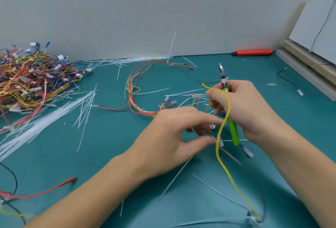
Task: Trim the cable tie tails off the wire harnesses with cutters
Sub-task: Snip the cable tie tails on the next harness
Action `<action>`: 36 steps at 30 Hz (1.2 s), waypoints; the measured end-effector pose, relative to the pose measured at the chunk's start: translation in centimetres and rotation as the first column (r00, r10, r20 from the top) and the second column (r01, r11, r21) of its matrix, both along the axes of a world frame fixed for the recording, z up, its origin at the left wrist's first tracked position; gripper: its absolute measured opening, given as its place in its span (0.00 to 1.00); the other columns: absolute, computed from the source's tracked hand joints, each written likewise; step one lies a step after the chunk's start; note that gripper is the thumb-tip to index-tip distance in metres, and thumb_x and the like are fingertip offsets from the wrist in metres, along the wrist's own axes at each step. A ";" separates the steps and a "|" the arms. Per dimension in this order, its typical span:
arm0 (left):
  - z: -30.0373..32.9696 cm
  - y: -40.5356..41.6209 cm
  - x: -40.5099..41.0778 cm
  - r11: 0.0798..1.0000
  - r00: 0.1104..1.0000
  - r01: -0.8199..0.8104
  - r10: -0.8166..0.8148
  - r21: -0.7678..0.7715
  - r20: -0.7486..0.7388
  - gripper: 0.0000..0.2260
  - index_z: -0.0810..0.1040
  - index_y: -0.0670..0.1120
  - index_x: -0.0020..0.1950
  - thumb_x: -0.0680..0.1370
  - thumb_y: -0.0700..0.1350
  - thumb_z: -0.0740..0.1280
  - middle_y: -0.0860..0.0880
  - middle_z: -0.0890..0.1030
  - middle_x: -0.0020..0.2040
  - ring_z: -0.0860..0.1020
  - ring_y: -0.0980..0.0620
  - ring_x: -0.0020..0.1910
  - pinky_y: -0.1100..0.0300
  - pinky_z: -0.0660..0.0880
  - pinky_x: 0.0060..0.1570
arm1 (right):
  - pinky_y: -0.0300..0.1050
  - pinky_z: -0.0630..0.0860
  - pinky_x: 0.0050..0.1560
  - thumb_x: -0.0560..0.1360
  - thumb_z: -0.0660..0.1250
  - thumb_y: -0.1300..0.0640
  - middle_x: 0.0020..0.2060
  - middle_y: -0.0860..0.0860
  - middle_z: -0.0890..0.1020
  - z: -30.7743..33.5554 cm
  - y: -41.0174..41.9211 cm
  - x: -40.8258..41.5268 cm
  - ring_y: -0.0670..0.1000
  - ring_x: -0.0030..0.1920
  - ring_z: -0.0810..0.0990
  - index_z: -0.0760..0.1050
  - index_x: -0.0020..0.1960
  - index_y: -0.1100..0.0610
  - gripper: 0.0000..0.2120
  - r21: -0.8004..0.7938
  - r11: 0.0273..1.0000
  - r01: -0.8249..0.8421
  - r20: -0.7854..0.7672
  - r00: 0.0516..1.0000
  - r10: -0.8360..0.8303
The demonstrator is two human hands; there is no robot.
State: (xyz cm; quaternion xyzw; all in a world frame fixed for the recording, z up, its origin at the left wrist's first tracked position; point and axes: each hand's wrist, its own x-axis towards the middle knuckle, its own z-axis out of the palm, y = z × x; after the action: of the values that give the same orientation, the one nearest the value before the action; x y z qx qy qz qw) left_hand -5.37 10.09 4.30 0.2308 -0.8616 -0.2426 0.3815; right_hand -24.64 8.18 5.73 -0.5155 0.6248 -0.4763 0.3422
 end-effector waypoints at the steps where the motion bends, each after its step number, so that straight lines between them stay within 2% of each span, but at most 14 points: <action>1: 0.0 -0.1 0.0 0.998 0.996 -0.038 0.042 0.057 -0.081 0.19 0.81 0.48 0.65 0.76 0.40 0.77 0.53 0.84 0.45 0.83 0.52 0.43 0.55 0.80 0.46 | 0.44 0.75 0.35 0.74 0.72 0.58 0.28 0.48 0.81 0.0 0.1 0.0 0.47 0.29 0.76 0.79 0.37 0.55 0.07 0.005 1.000 -0.021 -0.010 1.000 0.022; 3: 0.2 -0.3 0.2 0.979 0.971 -0.065 0.106 0.191 -0.214 0.29 0.74 0.54 0.73 0.75 0.45 0.79 0.50 0.84 0.45 0.84 0.48 0.41 0.54 0.81 0.44 | 0.45 0.76 0.35 0.74 0.72 0.57 0.28 0.47 0.81 0.0 0.4 0.2 0.47 0.29 0.77 0.80 0.40 0.56 0.06 0.015 0.998 -0.062 -0.057 0.996 0.063; 6: 0.3 -0.7 0.7 0.985 0.966 -0.086 0.120 0.150 -0.230 0.39 0.61 0.61 0.80 0.75 0.50 0.78 0.50 0.81 0.44 0.83 0.46 0.38 0.56 0.81 0.40 | 0.49 0.73 0.36 0.73 0.70 0.56 0.28 0.53 0.79 -0.2 0.7 0.8 0.49 0.30 0.73 0.79 0.42 0.59 0.06 0.019 0.996 -0.083 -0.205 0.975 0.085; 8: 0.4 -1.0 0.7 0.992 0.979 -0.122 0.123 0.014 -0.165 0.29 0.70 0.57 0.77 0.78 0.51 0.75 0.50 0.78 0.41 0.79 0.48 0.37 0.57 0.78 0.38 | 0.45 0.69 0.33 0.72 0.70 0.56 0.27 0.50 0.77 -0.3 0.9 1.6 0.49 0.29 0.70 0.79 0.41 0.57 0.04 0.035 0.992 -0.120 -0.286 0.950 0.125; 10: 0.3 -1.4 0.7 0.981 0.982 -0.165 0.153 -0.100 -0.110 0.09 0.84 0.49 0.60 0.81 0.49 0.70 0.51 0.77 0.39 0.76 0.51 0.37 0.58 0.73 0.37 | 0.40 0.67 0.28 0.71 0.72 0.55 0.25 0.47 0.76 -0.6 1.1 2.2 0.47 0.28 0.69 0.80 0.37 0.52 0.05 0.023 0.989 -0.145 -0.329 0.933 0.145; 11: 0.3 -1.5 0.8 0.976 0.974 -0.203 0.192 -0.082 -0.124 0.07 0.85 0.47 0.52 0.82 0.48 0.69 0.51 0.77 0.37 0.76 0.51 0.36 0.58 0.72 0.36 | 0.38 0.66 0.27 0.72 0.72 0.53 0.25 0.48 0.76 -0.7 1.1 2.4 0.46 0.27 0.68 0.79 0.37 0.52 0.07 0.002 0.991 -0.133 -0.331 0.935 0.126; 15: 0.2 -2.4 1.4 0.926 0.900 -0.301 0.354 0.227 -0.253 0.12 0.82 0.46 0.43 0.83 0.49 0.66 0.47 0.79 0.32 0.82 0.50 0.29 0.65 0.73 0.31 | 0.54 0.75 0.38 0.77 0.70 0.55 0.29 0.52 0.79 -0.8 0.8 1.9 0.49 0.32 0.73 0.82 0.43 0.57 0.07 -0.045 0.999 -0.022 -0.130 0.991 0.016; 18: -0.2 -3.3 1.8 0.830 0.846 -0.326 0.470 0.453 -0.252 0.16 0.82 0.45 0.40 0.84 0.51 0.66 0.46 0.81 0.32 0.83 0.46 0.27 0.66 0.72 0.27 | 0.45 0.72 0.40 0.78 0.71 0.58 0.28 0.46 0.77 0.1 0.9 1.2 0.47 0.33 0.74 0.83 0.43 0.55 0.06 -0.136 0.991 -0.014 -0.002 1.000 0.014; 21: -0.9 -4.3 2.1 0.713 0.805 -0.296 0.544 0.636 -0.236 0.16 0.81 0.42 0.40 0.84 0.49 0.65 0.48 0.80 0.31 0.82 0.46 0.26 0.64 0.71 0.23 | 0.34 0.72 0.36 0.78 0.72 0.56 0.32 0.48 0.84 1.4 2.2 1.7 0.41 0.33 0.77 0.84 0.45 0.55 0.05 -0.176 0.945 -0.276 -0.050 0.961 0.271; 24: -0.7 -4.6 2.1 0.623 0.759 -0.250 0.602 0.741 -0.250 0.16 0.80 0.40 0.41 0.84 0.47 0.65 0.45 0.80 0.31 0.79 0.50 0.23 0.64 0.70 0.21 | 0.55 0.79 0.49 0.75 0.71 0.49 0.43 0.56 0.87 1.7 3.9 3.4 0.52 0.41 0.82 0.85 0.50 0.52 0.09 -0.040 0.851 -0.524 -0.144 0.845 0.514; 28: -0.3 -4.7 2.2 0.550 0.719 -0.232 0.652 0.803 -0.239 0.15 0.81 0.40 0.41 0.84 0.46 0.65 0.49 0.80 0.28 0.76 0.52 0.22 0.65 0.69 0.21 | 0.54 0.77 0.49 0.74 0.72 0.48 0.40 0.54 0.81 0.2 4.9 5.6 0.57 0.40 0.76 0.82 0.51 0.51 0.09 -0.017 0.830 -0.558 -0.262 0.803 0.535; 31: -0.5 -4.6 2.1 0.544 0.719 -0.230 0.654 0.807 -0.237 0.14 0.81 0.41 0.41 0.83 0.46 0.66 0.48 0.80 0.30 0.77 0.51 0.23 0.63 0.70 0.23 | 0.50 0.72 0.40 0.76 0.74 0.53 0.34 0.50 0.77 -0.6 4.8 6.0 0.51 0.36 0.70 0.82 0.47 0.54 0.05 -0.011 0.832 -0.554 -0.202 0.817 0.541; 33: -0.6 -4.7 2.3 0.558 0.730 -0.251 0.646 0.791 -0.223 0.12 0.81 0.41 0.41 0.83 0.45 0.67 0.46 0.82 0.31 0.78 0.51 0.23 0.63 0.71 0.22 | 0.50 0.75 0.43 0.77 0.74 0.57 0.36 0.52 0.83 -0.4 4.5 5.8 0.56 0.37 0.76 0.83 0.46 0.55 0.03 -0.018 0.849 -0.528 -0.128 0.844 0.521; 36: -0.6 -5.0 2.9 0.547 0.731 -0.304 0.659 0.780 -0.177 0.04 0.82 0.42 0.51 0.79 0.41 0.72 0.45 0.85 0.39 0.81 0.50 0.30 0.60 0.74 0.24 | 0.39 0.79 0.39 0.77 0.74 0.64 0.38 0.53 0.87 0.5 3.8 4.8 0.47 0.35 0.82 0.82 0.48 0.58 0.03 -0.042 0.904 -0.426 0.164 0.889 0.426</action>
State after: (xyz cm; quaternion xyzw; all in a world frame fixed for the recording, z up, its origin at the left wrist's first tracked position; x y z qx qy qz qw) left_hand -2.44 5.06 3.66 0.5297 -0.4837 -0.4805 0.5045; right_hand -19.84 11.95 6.21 -0.5983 0.4641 -0.4332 0.4889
